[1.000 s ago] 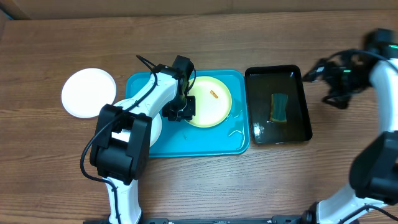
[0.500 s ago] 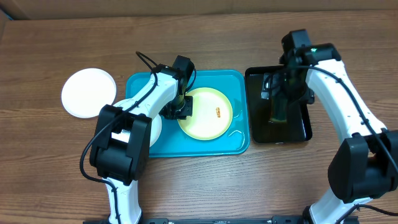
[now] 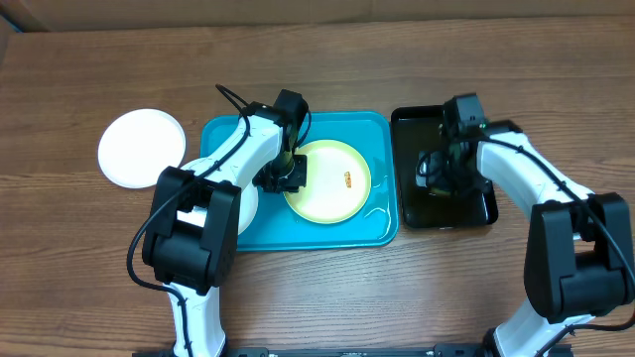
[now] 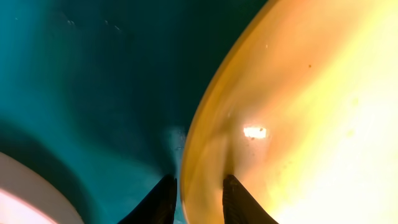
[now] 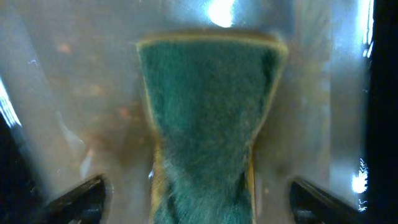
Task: Clean dirty plates on tray and stack at the side
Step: 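Move the right gripper to the black tray and grasp the sponge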
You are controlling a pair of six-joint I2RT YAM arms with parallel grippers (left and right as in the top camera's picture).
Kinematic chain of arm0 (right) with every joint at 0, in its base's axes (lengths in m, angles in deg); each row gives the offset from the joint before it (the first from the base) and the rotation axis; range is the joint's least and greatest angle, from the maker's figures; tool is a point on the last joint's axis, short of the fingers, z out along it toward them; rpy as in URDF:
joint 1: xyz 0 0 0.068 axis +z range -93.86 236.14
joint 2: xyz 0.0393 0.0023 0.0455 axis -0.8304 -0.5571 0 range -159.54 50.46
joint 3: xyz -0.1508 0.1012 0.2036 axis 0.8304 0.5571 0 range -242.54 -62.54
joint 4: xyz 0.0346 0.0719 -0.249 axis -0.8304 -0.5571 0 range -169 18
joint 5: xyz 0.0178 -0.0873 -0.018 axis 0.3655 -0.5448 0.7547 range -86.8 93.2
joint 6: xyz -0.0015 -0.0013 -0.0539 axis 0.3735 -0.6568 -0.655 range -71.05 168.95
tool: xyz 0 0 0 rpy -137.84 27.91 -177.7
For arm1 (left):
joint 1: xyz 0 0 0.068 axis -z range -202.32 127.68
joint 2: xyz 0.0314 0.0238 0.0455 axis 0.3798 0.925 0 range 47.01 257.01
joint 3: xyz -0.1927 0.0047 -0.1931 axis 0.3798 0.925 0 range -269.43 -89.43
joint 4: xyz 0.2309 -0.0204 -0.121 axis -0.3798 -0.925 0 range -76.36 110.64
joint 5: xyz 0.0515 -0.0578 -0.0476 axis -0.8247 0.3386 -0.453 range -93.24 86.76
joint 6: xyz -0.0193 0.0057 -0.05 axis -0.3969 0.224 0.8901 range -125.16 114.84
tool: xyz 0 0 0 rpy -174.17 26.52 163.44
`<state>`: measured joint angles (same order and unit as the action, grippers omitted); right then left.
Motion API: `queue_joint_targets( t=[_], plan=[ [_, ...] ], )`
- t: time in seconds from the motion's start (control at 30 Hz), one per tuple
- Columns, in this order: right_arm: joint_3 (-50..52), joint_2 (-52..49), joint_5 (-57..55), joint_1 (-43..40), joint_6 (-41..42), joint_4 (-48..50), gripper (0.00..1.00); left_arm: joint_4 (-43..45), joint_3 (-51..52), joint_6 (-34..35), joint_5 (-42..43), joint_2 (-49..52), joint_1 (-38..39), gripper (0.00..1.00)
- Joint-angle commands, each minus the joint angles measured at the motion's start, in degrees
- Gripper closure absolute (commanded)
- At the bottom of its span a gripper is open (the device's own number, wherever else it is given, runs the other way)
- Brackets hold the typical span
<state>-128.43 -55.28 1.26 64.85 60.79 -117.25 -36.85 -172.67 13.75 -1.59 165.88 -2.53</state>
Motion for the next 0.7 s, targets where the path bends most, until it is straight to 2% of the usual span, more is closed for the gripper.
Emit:
queue_joint_targets(
  t=[0.0,0.03,0.07,0.1,0.13,0.17,0.27,0.3,0.37,0.43,0.47,0.67],
  plan=[
    [2.84,0.17,-0.35,-0.09,0.57,1.88,0.45,-0.35,1.42,-0.92,1.62,0.74,0.02,0.72],
    [3.3,0.17,-0.35,-0.09,0.55,2.03,0.62,-0.39,1.42,-0.92,1.62,0.74,0.02,0.72],
    [3.52,0.17,-0.35,-0.09,0.52,1.95,0.74,-0.55,1.42,-0.92,1.62,0.74,0.02,0.72],
    [3.61,0.17,-0.35,-0.09,0.5,1.6,0.81,-0.59,1.42,-0.92,1.62,0.74,0.02,0.72],
    [3.58,0.17,-0.13,-0.09,0.5,1.2,0.92,-0.59,1.42,-0.9,1.81,0.74,0.02,0.72],
    [3.56,0.2,0.68,-0.09,0.11,0.81,0.96,-0.57,1.42,-0.9,2.21,0.74,0.02,0.72],
    [2.75,0.2,2.8,-0.09,-0.13,-0.37,0.96,-0.61,1.42,-0.7,2.91,0.74,0.02,0.71],
    [2.16,0.2,2.91,-0.11,-0.11,-0.74,0.88,-0.61,1.42,-0.7,2.91,0.74,0.02,0.69],
    [0.48,0.2,2.86,-0.11,-0.13,-1.64,0.35,-0.63,1.42,-0.7,2.91,0.74,0.02,0.65],
    [-1.16,0.2,2.25,-0.11,-0.13,-2.01,0.07,-0.63,1.42,-0.7,2.89,0.74,0.02,0.62],
    [-1.75,0.2,1.46,-0.11,-0.13,-1.9,0.0,-0.61,1.42,-0.7,2.89,0.74,0.02,0.6],
    [-1.66,0.15,-1.73,-0.09,0.35,2.14,0.0,-0.59,1.42,-0.68,2.89,0.74,0.07,0.56]
  ],
)
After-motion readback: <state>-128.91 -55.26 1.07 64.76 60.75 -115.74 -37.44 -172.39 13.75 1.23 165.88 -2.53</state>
